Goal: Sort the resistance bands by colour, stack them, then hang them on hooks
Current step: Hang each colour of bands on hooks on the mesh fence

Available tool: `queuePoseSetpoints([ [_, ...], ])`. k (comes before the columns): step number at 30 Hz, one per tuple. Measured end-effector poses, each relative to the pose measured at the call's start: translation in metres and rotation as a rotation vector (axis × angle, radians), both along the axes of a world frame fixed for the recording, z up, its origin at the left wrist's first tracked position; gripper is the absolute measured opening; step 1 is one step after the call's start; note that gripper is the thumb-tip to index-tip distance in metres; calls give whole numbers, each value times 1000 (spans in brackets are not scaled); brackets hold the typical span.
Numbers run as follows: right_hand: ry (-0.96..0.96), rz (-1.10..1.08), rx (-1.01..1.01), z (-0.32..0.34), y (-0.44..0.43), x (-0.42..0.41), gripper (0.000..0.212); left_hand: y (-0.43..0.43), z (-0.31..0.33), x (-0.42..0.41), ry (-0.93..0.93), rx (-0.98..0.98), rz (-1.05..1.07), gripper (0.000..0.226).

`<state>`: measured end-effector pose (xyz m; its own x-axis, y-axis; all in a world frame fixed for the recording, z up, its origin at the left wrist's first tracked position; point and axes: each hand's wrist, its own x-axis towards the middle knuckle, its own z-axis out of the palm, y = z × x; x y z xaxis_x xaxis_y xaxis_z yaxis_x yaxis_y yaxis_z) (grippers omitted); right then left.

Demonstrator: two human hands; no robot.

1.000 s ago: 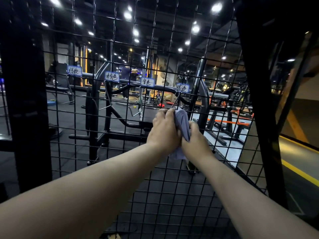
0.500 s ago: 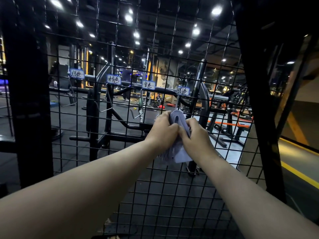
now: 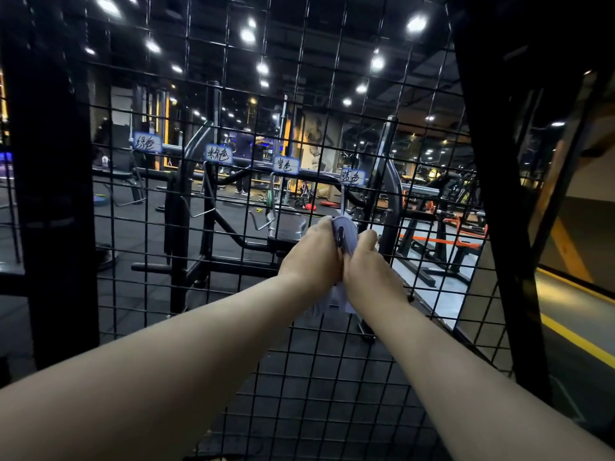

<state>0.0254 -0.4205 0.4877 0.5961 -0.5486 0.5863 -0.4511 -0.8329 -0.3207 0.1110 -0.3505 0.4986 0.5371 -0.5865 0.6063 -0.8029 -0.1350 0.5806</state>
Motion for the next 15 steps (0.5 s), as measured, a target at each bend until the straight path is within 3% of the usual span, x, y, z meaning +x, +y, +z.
queuePoseSetpoints([
  [4,-14,37,138,1,1,-3,48,2,-1,2,17,7,5,16],
  [10,-3,117,192,5,-4,-3,55,1,-8,8,20,-8,-26,24],
  [15,34,164,217,-8,-6,0,66,-1,-20,6,85,-30,-86,53],
])
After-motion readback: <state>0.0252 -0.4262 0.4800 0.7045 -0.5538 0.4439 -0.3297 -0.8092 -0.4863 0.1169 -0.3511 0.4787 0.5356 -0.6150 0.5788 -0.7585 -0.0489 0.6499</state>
